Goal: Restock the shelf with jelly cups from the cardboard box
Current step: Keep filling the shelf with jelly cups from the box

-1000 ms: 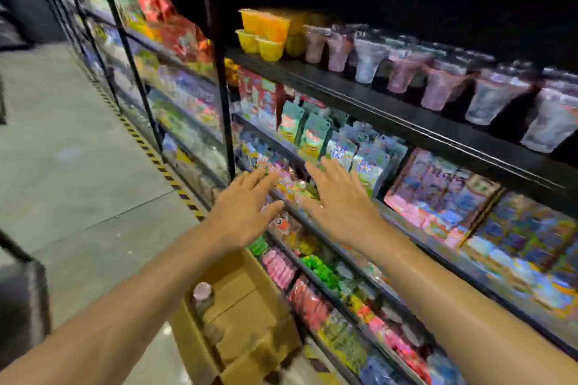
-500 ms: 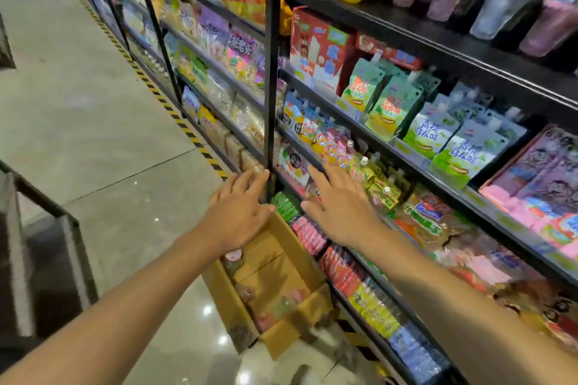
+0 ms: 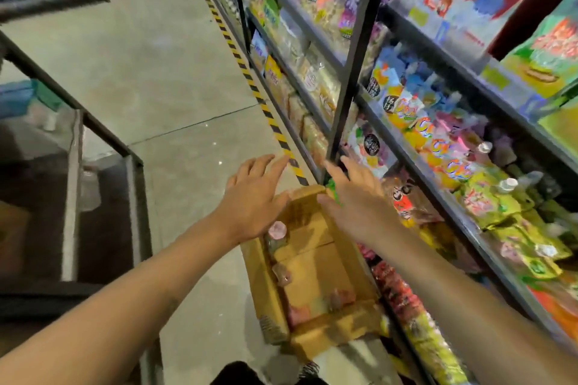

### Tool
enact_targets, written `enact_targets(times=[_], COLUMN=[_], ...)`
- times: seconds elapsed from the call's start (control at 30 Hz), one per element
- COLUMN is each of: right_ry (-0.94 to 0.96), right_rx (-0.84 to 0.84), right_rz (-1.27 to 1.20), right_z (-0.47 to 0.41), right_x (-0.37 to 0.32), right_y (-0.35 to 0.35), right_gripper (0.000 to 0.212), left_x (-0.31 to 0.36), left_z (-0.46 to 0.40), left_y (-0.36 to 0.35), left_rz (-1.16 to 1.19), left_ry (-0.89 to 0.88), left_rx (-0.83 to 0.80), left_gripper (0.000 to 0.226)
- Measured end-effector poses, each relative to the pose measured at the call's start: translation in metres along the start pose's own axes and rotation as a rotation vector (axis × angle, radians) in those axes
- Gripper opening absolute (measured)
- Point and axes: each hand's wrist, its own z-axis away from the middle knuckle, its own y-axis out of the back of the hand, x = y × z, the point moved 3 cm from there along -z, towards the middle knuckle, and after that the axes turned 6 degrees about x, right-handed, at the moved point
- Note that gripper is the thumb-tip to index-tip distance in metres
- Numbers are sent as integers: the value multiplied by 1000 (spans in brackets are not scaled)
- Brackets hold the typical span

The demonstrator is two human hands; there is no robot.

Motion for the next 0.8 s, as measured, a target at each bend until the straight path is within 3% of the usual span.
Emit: enact_targets(times=[0.33, 0.43, 0.57, 0.8], right_ry=[74, 32, -27, -8], right_rx=[-44, -63, -101, -141], right_rz=[36, 16, -45, -165], right_z=[-115, -131, -149, -170], right_x=[71, 102, 141, 170], right_y=[-225, -308, -420, -594], right_gripper=[71, 71, 72, 73], left_x=[-106, -144, -195, -242], left_z=[-73, -84, -108, -156], left_y=[-233, -320, -423, -553], left_rz=[-17, -28, -89, -166], left_ry=[62, 67, 77, 42], left_rx=[-130, -174, -212, -236], left_gripper=[66, 77, 69, 74])
